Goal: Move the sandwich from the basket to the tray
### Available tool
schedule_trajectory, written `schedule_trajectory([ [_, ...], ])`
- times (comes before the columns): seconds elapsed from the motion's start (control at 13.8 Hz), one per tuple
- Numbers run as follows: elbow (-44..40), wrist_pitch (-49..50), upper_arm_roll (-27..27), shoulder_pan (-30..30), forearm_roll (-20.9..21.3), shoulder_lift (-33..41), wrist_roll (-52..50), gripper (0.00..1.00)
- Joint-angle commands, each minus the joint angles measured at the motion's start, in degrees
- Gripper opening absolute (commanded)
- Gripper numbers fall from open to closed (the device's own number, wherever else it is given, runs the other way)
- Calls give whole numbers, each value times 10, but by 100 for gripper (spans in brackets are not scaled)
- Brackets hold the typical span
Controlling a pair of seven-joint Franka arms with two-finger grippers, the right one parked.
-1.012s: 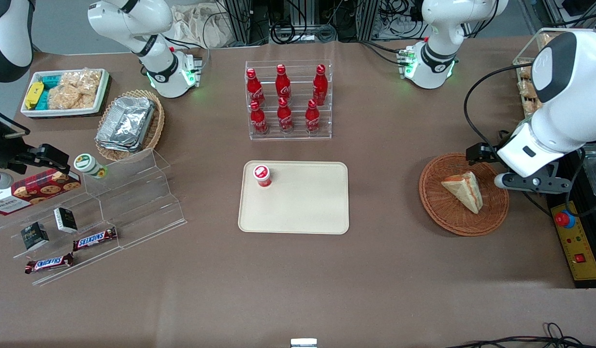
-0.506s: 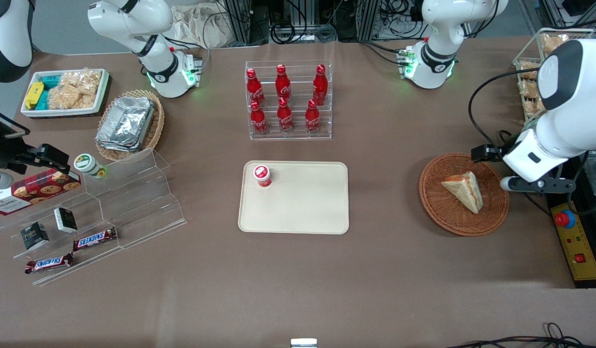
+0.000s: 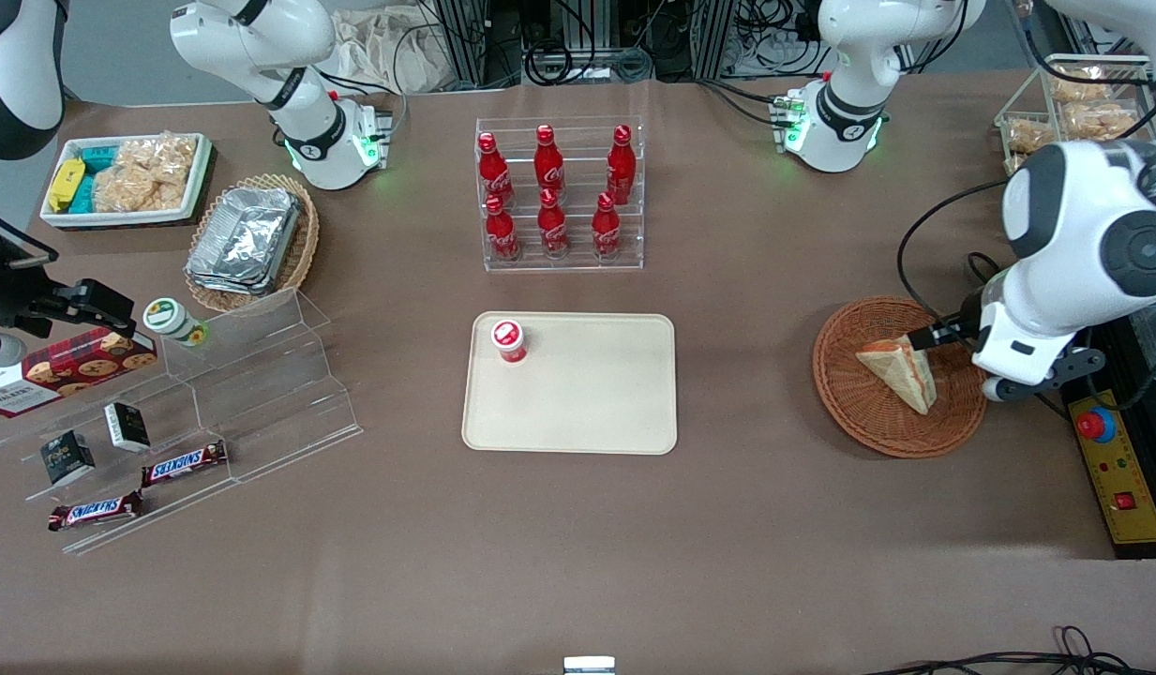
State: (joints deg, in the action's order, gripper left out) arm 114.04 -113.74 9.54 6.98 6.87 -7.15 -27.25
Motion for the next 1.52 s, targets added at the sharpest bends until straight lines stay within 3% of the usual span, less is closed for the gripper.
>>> schedule_trajectory([
  [0.0,98,-120,-12,1,9,20,-53,100],
  [0.14,126,-171,-22,2,9,11,-88,100],
  [1.3,131,-232,-32,2,8,-85,-95,97],
  [1.37,131,-232,-32,2,7,-85,-97,64],
  [1.45,130,-233,-32,2,7,-82,-105,15],
])
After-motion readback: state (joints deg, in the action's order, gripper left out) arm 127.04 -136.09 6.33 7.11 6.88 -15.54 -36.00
